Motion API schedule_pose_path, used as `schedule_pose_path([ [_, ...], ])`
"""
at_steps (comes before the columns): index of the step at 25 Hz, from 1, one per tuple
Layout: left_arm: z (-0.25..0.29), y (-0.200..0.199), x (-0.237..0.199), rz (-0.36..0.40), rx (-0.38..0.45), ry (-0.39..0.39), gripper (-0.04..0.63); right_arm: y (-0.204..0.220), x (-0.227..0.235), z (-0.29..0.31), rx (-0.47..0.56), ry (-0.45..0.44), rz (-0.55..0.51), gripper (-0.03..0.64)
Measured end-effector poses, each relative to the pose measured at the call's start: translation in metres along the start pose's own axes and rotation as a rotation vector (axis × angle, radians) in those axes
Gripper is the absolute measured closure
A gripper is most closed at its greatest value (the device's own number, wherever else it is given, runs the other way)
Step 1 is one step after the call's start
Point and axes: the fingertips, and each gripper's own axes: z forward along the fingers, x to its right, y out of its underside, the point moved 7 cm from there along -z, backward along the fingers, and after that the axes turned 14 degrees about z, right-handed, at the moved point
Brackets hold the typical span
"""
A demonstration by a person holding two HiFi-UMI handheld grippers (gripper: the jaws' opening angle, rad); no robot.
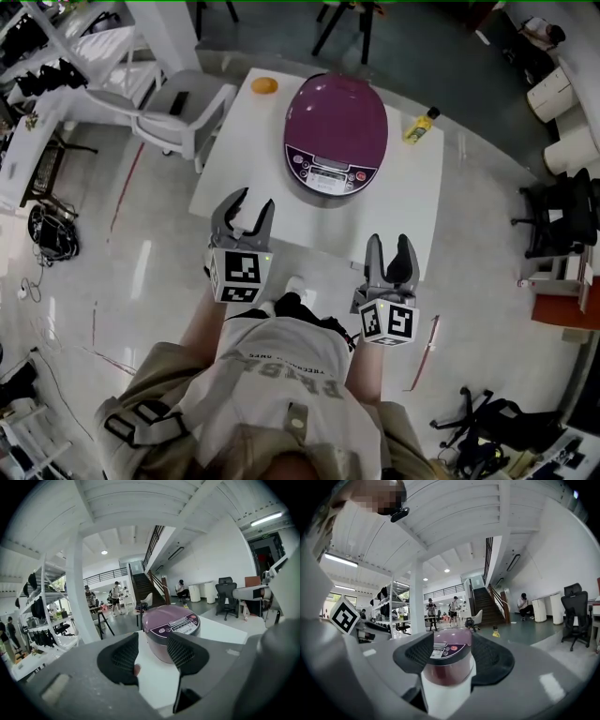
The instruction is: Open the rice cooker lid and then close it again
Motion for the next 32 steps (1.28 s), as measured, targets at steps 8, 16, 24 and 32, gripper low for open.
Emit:
schedule_pose_path([
  [8, 0.032, -0.011, -0.001, 0.000, -0.025, -0.038, 0.396, -0.010, 0.024, 0.040, -0.005, -0.048, 0.007, 0.391],
  [16, 0.052, -0.014, 0.003, -0.025, -0.045, -0.049, 0.396, -0.016, 0.034, 0.059, -0.021, -0.077, 0.003, 0.391],
  [24, 0.067, -0.005, 0.009, -0.012, -0.086, 0.021, 0.396, 0.003, 0.032, 0.072, -0.093, -0.073, 0.024, 0.390],
  [32, 0.088, -0.003, 0.017, 0.057, -0.070, 0.161, 0.345, 0.018, 0.021, 0.090, -0.155, -0.074, 0.010, 0.370],
])
